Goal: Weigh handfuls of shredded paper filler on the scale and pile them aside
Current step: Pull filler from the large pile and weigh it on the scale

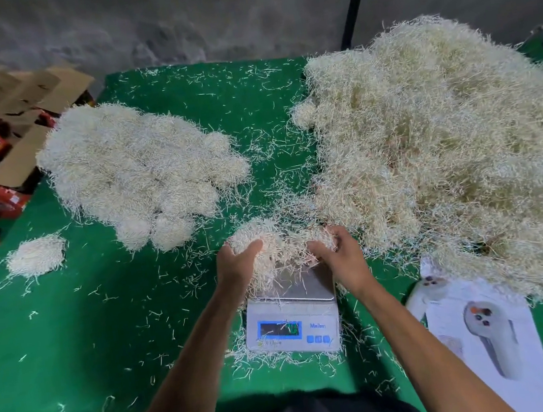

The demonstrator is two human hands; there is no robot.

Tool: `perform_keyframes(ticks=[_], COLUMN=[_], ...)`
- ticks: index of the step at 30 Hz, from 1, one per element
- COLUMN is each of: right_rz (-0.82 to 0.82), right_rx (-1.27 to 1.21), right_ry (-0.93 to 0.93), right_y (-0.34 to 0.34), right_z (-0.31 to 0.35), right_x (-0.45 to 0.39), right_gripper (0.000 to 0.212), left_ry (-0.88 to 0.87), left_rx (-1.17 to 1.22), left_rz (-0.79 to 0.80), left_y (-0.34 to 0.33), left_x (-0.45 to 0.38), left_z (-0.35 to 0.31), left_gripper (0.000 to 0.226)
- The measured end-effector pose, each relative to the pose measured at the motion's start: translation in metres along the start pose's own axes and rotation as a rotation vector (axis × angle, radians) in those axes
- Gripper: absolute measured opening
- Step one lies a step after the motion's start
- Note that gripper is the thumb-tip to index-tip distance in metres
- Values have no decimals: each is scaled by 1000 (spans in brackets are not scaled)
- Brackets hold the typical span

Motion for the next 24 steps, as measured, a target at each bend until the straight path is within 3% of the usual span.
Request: perform_keyframes(ticks=[4, 6, 9, 12, 13, 15, 17, 20, 22, 24], right_rz=[3, 25, 115, 249, 253, 178, -24, -220, -178, -121], right_rx=[91, 281, 589, 509, 425, 295, 308, 567, 798, 894], right_ry=[-4, 98, 201, 101, 55, 25, 122, 183, 132, 125], right_y=[5, -4, -24, -31, -25, -6, 25, 56, 49, 37], right_z=[-3, 9, 18, 1, -5, -12, -12, -45, -84, -109], right_x=[4, 6, 10, 9, 9, 11, 15, 33, 51, 67], right_gripper=[54, 54, 53, 31, 34, 39, 28, 31, 33, 44], left_ry=[-76, -89, -209, -299, -326, -425, -515, -533, -492, -444], left_rx=[-26, -74, -288, -382, -360, -248, -208, -380, -497, -654], left_rz=[0, 25, 38, 117, 150, 149, 55, -20, 13, 36], left_y=[2, -7, -18, -25, -24, -12, 7, 17, 10, 7], left_x=[-3, 1, 9, 12, 13, 17, 16, 11, 18, 21], left_z=[-3, -4, -15, -18, -20, -28, -30, -3, 30, 70], left_gripper=[103, 111, 96, 90, 85, 56, 33, 52, 55, 41])
Point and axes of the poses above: each hand's wrist, its own x-axis away from the middle knuckle, its own y-axis out of the back of the hand, z = x × y, the point moved 10 cm from there along -x, towards the middle knuckle, and after that the axes turned 5 degrees about -x, right-handed, at the moved point
